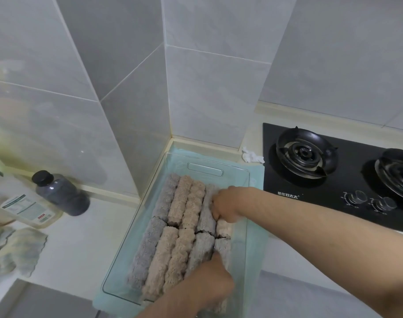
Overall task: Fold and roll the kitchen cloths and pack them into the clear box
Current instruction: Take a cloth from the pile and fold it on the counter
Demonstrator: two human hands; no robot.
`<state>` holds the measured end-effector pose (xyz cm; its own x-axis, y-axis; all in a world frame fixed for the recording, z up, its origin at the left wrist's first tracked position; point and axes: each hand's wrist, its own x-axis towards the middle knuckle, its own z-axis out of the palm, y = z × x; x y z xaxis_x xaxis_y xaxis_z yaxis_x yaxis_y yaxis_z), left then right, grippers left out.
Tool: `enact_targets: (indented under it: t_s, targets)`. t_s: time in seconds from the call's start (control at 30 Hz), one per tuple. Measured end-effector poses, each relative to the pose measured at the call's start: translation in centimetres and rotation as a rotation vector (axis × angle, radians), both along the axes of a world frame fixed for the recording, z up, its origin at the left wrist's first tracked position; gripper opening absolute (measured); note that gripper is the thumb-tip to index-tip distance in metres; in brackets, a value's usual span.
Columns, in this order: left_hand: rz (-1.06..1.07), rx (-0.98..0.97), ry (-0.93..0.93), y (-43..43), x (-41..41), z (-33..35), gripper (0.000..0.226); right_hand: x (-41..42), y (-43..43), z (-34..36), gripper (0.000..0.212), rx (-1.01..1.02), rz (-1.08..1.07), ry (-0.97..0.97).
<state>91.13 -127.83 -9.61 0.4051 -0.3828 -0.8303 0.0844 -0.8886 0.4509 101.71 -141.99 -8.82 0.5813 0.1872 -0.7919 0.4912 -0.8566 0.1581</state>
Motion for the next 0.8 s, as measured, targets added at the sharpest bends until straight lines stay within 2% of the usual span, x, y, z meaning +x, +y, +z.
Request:
enact_targets:
  t_s: [0.13, 0.27, 0.37, 0.43, 0.5, 0.57, 0.6, 0.7, 0.8]
  targets:
    - [0.046, 0.009, 0.030, -0.8, -0.2, 0.4, 0.074, -0.3, 0.2, -0.7, 0.052, -0.061, 0.102, 0.013]
    - [0.141, -0.028, 0.080, -1.0, 0.0, 0.3, 0.090, -0.1, 0.3, -0.8, 0.053, -0.130, 0.053, 0.063]
    - [0.156, -0.052, 0.108, -0.8, 0.2, 0.9, 0.092, 0.0, 0.7, -0.7, 0.050, -0.160, -0.006, 0.109]
    - [0.030, -0.029, 0.047, -0.1, 0.0, 1.7, 0.086, 0.1, 1.1, 0.4, 0.044, -0.130, -0.077, 0.111]
    - [-0.142, -0.005, -0.120, 1.3, 0.0, 2.6, 0.062, 0.5, 1.3, 1.7, 0.036, -0.024, -0.126, 0.038]
    - [-0.203, 0.008, -0.314, 3.0, 0.3, 3.1, 0.035, 0.9, 1.0, 2.4, 0.026, 0.139, -0.143, -0.097]
    - [-0.206, 0.014, -0.376, 3.9, 0.4, 3.2, 0.030, 0.9, 1.0, 2.2, 0.030, 0.207, -0.148, -0.128]
    - [-0.375, 0.059, -0.421, 5.6, 0.9, 2.3, 0.033, 0.6, 1.0, 0.5, 0.053, 0.188, -0.110, -0.059]
    - [-0.445, 0.081, -0.376, 6.0, 0.7, 1.5, 0.042, 0.7, 0.4, -0.7, 0.055, 0.183, -0.133, -0.070]
